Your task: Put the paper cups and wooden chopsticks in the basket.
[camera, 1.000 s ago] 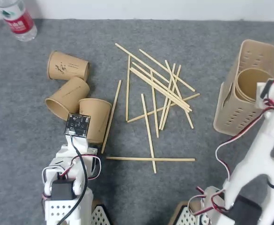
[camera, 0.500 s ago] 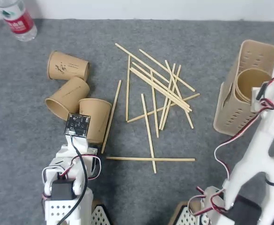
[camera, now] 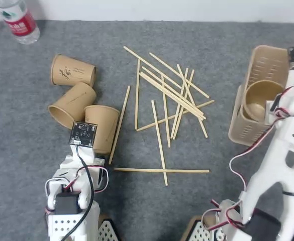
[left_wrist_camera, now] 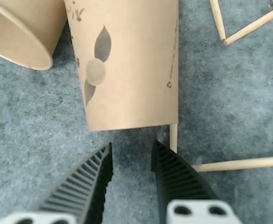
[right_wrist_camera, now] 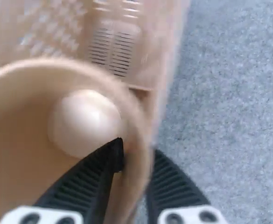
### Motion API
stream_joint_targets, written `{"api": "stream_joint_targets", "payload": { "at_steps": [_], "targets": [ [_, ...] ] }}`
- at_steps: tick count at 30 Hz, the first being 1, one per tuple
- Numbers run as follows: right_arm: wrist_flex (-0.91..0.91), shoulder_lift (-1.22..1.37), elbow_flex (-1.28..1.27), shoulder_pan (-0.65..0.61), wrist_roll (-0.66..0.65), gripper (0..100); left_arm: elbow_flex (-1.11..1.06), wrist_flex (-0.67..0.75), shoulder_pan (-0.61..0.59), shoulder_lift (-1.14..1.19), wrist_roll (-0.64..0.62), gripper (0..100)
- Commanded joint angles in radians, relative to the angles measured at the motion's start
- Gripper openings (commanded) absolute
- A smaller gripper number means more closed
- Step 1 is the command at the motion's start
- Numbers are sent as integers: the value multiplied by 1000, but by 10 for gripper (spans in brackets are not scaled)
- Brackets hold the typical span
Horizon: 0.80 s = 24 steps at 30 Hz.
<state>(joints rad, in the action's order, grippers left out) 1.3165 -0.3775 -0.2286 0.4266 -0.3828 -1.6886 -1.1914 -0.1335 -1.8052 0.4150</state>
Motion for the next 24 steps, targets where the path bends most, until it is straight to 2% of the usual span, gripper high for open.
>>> {"api": "stream_joint_targets", "payload": {
  "at_steps": [1, 4, 9, 12, 18, 24],
  "targets": [
    [-16, -27, 63, 58, -15, 5, 5, -8, -5, -12, 11, 130],
    [-16, -25, 137, 105, -46, 8, 5, -8, -5, -12, 11, 130],
    [21, 53, 222, 117, -250, 8, 5, -8, -5, -12, 11, 130],
    [91, 166, 313, 130, -315, 8, 5, -8, -5, -12, 11, 130],
    [168, 372, 509, 173, -325, 8, 5, -8, -5, -12, 11, 130],
    [193, 352, 545, 166, -322, 24, 5, -8, -5, -12, 11, 130]
  ]
}}
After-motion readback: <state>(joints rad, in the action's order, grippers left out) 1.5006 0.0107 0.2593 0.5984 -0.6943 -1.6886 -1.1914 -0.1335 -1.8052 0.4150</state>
